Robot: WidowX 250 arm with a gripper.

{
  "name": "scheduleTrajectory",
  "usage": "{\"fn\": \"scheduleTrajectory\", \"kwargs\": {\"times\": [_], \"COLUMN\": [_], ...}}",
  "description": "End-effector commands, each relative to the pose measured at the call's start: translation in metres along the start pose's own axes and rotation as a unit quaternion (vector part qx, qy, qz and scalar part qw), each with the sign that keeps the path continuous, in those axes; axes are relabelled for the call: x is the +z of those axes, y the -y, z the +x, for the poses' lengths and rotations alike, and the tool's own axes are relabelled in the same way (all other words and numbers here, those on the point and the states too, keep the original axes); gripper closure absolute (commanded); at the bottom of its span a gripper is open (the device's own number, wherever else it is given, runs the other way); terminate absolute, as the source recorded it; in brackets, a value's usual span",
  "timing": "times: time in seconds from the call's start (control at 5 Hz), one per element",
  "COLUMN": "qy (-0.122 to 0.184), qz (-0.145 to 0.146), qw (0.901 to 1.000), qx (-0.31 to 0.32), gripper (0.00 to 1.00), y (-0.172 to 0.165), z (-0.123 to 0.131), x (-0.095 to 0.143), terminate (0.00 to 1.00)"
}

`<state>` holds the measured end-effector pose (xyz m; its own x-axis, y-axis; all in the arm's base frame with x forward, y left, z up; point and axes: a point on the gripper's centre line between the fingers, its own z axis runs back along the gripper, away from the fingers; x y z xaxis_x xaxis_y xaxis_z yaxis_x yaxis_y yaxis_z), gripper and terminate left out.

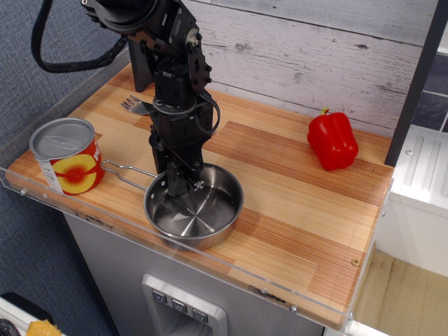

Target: PICK UP THE VESSEL AND PUT ON THE ANOTHER SIDE OF THE TABLE

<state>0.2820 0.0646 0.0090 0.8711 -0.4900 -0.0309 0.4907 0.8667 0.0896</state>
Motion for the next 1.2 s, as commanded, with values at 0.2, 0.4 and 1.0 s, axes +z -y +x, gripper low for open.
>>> {"fn": "scheduleTrajectory", "kwargs": {"times": [0.2, 0.4, 1.0], "qy": [-0.006, -0.003, 0.013], "qz": [-0.020, -0.032, -0.092], "qw": [0.9995, 0.9990, 0.9390], "qx": [0.023, 0.030, 0.331], "gripper": [1.00, 1.00, 1.00], "y": [-0.002, 0.002, 0.007], "z": [0.020, 0.025, 0.015], "x": [0.023, 0.031, 0.047], "terminate": [0.00, 0.00, 0.00]}}
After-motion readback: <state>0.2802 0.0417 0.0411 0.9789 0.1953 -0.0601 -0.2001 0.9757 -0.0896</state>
